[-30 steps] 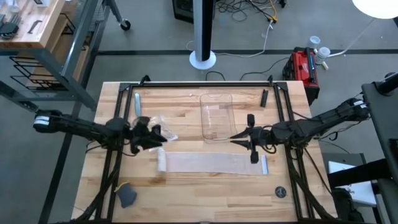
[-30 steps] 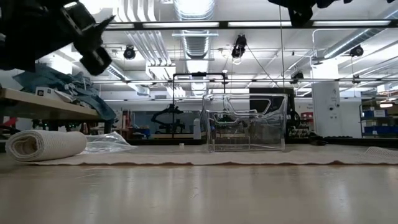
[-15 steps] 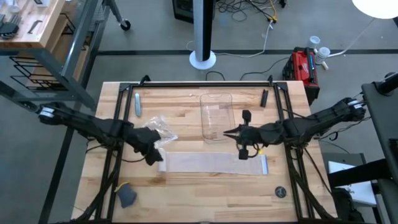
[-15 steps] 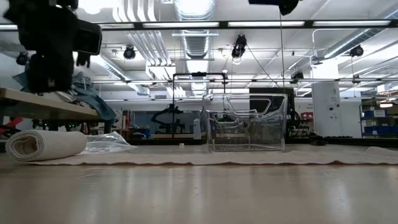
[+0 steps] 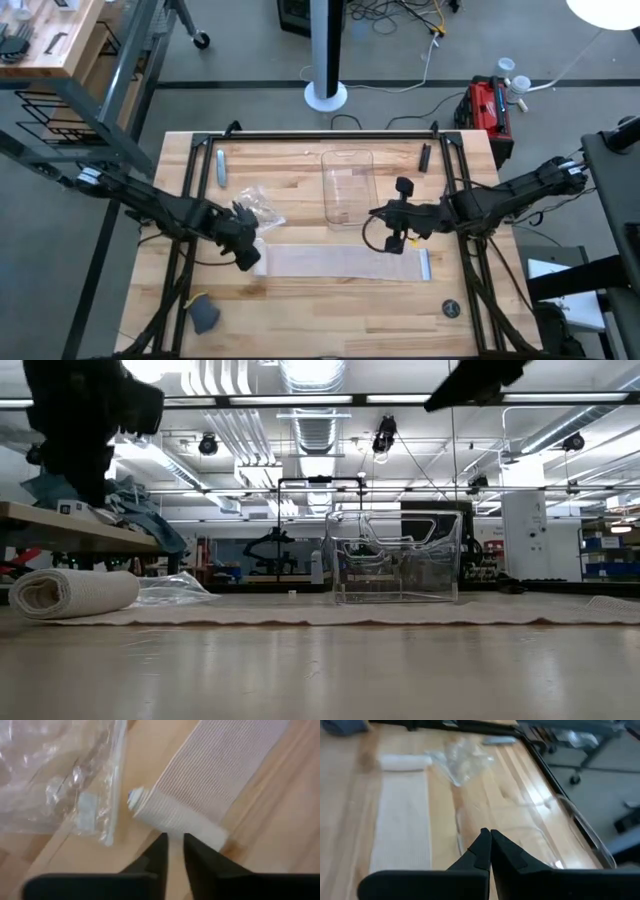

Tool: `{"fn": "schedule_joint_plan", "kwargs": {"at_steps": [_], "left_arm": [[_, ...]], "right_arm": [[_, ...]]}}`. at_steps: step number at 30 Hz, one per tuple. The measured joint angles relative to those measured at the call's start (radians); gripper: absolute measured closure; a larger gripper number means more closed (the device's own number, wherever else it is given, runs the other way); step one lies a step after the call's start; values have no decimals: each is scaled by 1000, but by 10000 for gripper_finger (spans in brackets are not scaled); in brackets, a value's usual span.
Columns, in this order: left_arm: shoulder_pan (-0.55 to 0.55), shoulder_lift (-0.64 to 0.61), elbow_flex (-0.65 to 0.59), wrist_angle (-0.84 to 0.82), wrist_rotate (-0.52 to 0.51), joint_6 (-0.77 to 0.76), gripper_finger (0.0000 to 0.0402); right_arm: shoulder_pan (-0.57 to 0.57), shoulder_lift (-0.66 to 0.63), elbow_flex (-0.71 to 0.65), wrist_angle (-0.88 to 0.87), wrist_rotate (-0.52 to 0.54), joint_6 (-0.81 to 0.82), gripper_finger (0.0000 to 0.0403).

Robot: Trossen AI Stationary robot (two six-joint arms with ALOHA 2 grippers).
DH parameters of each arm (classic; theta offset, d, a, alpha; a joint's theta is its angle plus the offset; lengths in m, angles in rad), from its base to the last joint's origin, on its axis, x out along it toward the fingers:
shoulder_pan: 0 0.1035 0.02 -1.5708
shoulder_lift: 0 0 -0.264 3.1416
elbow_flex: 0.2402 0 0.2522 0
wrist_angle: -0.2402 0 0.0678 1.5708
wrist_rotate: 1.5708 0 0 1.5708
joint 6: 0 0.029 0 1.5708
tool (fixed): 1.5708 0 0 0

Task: Roll bandage
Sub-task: Roll the brown bandage

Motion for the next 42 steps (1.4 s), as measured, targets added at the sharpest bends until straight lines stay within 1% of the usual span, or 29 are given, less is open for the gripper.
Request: {"fn": "schedule_joint_plan", "kwargs": {"at_steps": [1, 3, 7, 10, 13, 17, 20, 23, 28, 33, 37, 42], "left_arm": [[-4, 16, -2, -3, 0, 10, 382], [-9, 44, -4, -6, -9, 38, 395], [-24, 89, -8, -12, -109, 104, 387], [-48, 118, -16, -7, -138, 157, 397], [-110, 138, -41, 28, -161, 175, 398], [-196, 127, -94, 100, -200, 122, 401], [-226, 107, -131, 132, -219, 59, 401], [-231, 95, -176, 193, -219, 31, 401], [-230, 108, -258, 401, -219, 43, 401], [-230, 117, -299, 487, -250, 44, 401], [-229, 115, -298, 494, -296, 57, 401], [-229, 115, -291, 501, -315, 71, 401]], "right_arm": [[0, 0, -6, -12, 10, 19, 403], [0, 0, -21, -31, 16, 47, 403], [0, 0, -36, -27, 17, 76, 403], [0, 0, -39, -23, 16, 86, 403], [2, 0, -41, -33, 16, 87, 403], [2, -2, -41, -108, 15, 124, 403], [2, -2, -41, -173, 16, 172, 403], [2, -1, -41, -194, 17, 207, 403], [2, 0, -50, -197, 16, 218, 403], [2, 1, -54, -195, -9, 221, 403], [6, 31, -82, -156, -65, 226, 403], [6, 128, -135, 107, -161, 152, 403]]}}
